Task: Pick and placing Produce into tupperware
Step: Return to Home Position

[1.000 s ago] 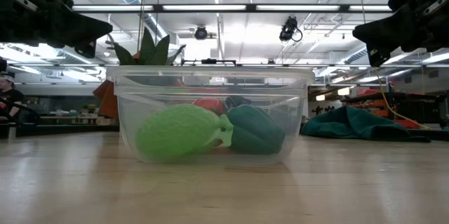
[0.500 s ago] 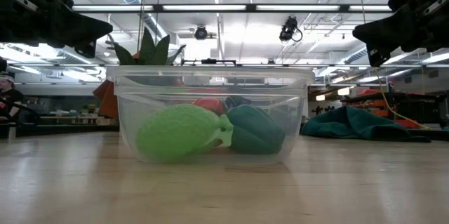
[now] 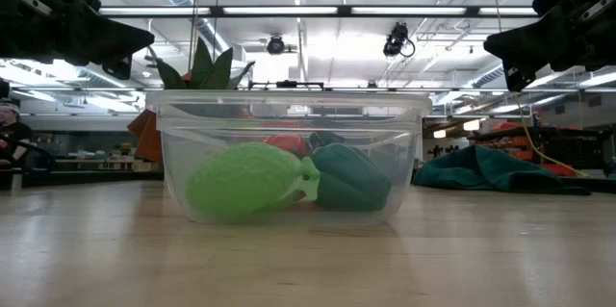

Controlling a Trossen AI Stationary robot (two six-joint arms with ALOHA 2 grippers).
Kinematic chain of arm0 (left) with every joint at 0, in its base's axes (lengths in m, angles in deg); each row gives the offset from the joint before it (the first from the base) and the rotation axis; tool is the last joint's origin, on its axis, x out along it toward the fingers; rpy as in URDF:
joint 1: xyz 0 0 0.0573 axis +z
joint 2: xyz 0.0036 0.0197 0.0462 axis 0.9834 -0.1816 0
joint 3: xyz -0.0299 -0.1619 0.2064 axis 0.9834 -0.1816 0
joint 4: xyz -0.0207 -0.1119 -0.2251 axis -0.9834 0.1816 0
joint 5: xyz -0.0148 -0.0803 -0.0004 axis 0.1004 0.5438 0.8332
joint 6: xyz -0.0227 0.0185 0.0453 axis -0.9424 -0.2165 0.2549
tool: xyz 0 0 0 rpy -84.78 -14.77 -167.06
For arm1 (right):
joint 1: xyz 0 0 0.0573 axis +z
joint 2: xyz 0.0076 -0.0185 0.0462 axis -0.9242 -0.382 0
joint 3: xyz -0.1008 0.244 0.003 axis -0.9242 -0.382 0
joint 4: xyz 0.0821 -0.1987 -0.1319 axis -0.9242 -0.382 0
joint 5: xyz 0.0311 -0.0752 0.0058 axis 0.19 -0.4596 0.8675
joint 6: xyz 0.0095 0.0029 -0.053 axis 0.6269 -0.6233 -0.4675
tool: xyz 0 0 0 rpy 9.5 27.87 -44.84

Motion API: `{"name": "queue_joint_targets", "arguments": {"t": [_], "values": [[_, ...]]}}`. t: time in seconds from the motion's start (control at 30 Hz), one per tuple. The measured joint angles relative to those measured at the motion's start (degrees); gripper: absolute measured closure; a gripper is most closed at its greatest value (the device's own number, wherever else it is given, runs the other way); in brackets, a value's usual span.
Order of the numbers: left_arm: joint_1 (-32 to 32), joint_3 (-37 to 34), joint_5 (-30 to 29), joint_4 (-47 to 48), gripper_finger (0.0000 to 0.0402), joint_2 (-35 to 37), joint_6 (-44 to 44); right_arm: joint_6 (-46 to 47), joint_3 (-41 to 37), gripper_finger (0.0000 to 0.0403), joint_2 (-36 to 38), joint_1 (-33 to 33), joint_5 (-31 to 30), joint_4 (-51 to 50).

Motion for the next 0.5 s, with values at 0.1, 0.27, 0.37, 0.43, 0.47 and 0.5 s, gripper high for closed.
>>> {"name": "queue_joint_targets", "arguments": {"t": [0.1,0.27,0.37,0.43,0.47,0.5], "values": [[0.0,0.0,0.0,0.0,0.0375,0.0,0.0,0.0,0.0,0.0403,0.0,0.0,0.0,0.0],[0.0,0.0,0.0,0.0,0.0367,0.0,0.0,0.0,0.0,0.0403,0.0,0.0,0.0,0.0],[0.0,0.0,0.0,0.0,0.0365,0.0,0.0,0.0,0.0,0.0403,0.0,0.0,0.0,0.0],[0.0,0.0,0.0,0.0,0.0367,0.0,0.0,0.0,0.0,0.0403,0.0,0.0,0.0,0.0],[0.0,0.0,0.0,0.0,0.0369,0.0,0.0,0.0,0.0,0.0403,0.0,0.0,0.0,0.0],[0.0,0.0,0.0,0.0,0.0371,0.0,0.0,0.0,0.0,0.0403,0.0,0.0,0.0,0.0]]}}
